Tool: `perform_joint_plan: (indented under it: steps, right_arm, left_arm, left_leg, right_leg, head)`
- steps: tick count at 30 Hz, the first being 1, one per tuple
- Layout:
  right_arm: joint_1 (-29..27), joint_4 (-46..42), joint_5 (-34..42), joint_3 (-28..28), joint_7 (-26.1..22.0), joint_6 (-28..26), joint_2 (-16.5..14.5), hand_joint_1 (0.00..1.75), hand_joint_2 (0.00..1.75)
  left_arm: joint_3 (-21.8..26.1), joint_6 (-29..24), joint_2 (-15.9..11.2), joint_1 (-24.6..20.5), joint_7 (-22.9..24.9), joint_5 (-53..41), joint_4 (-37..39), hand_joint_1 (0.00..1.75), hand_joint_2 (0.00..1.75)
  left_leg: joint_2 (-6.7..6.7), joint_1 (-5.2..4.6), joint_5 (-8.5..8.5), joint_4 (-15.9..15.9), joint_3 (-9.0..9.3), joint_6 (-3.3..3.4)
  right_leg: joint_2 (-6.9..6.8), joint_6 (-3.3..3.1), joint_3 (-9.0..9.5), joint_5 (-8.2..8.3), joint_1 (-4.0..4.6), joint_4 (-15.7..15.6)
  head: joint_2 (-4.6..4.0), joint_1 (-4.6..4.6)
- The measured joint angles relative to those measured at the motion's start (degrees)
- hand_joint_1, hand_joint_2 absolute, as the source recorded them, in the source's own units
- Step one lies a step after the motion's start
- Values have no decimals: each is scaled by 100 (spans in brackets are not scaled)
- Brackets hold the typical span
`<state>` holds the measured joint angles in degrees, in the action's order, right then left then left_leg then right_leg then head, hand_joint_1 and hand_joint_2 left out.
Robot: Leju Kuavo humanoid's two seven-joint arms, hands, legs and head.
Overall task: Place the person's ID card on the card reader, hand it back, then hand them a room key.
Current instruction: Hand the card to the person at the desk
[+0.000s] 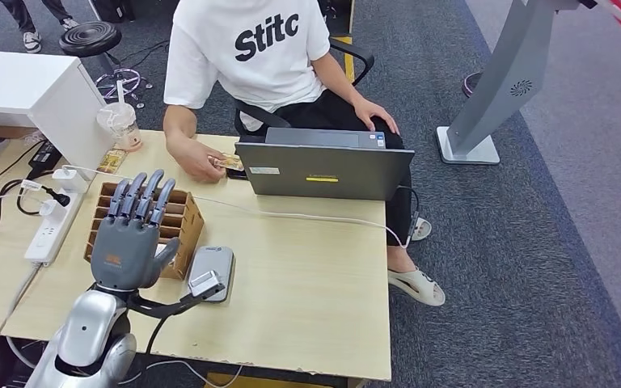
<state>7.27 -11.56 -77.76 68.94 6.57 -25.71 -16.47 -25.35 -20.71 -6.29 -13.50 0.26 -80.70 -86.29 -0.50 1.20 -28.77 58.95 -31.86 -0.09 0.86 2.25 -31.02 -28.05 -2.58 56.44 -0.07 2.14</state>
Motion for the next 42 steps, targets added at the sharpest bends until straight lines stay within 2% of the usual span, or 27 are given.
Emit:
perform_joint_plan:
  steps: [3,8,13,16,26,32,42]
  right_arm:
    - [-10,0,76,7,-19,2,5,0,175]
    - [-33,0,124,15,-56,8,15,0,175]
    - [-42,0,187,21,-122,32,19,0,175]
    - [-51,0,198,22,-128,49,23,0,175]
    - [-64,0,233,22,-100,70,26,0,175]
    - [-65,0,232,22,-92,68,26,0,175]
    - [-66,0,193,22,-73,66,26,0,175]
  left_arm:
    - [-188,535,-157,186,-59,231,-138,0,175]
    - [-383,870,-458,382,-61,438,-290,0,175]
    - [-426,1452,-865,512,-145,1059,-469,0,175]
    - [-427,1544,-1115,626,-160,1187,-561,0,175]
    - [-409,1757,-1624,863,84,1187,-748,0,175]
    - [-307,1732,-1718,926,255,1060,-765,0,175]
    - [-51,1508,-1631,934,498,645,-762,0,175]
  left_leg:
    - [1,1,0,0,0,0]
    - [0,1,0,-1,-2,0]
    - [2,1,0,-2,-1,0]
    - [0,1,0,-2,-1,0]
    - [-1,1,0,-2,-2,-1]
    - [-1,1,0,-2,-2,-1]
    - [-1,1,0,-2,-1,-1]
  right_leg:
    - [1,-1,-1,0,0,1]
    - [-1,-1,-1,-1,0,1]
    - [1,-1,-2,-1,0,1]
    - [-2,-1,-1,-1,1,1]
    - [-4,-1,0,-1,0,2]
    - [-4,-1,0,-1,0,2]
    - [-4,-1,0,-1,0,1]
  head:
    - [0,0]
    - [0,1]
    - [0,0]
    - [0,-1]
    - [0,0]
    - [0,1]
    - [0,1]
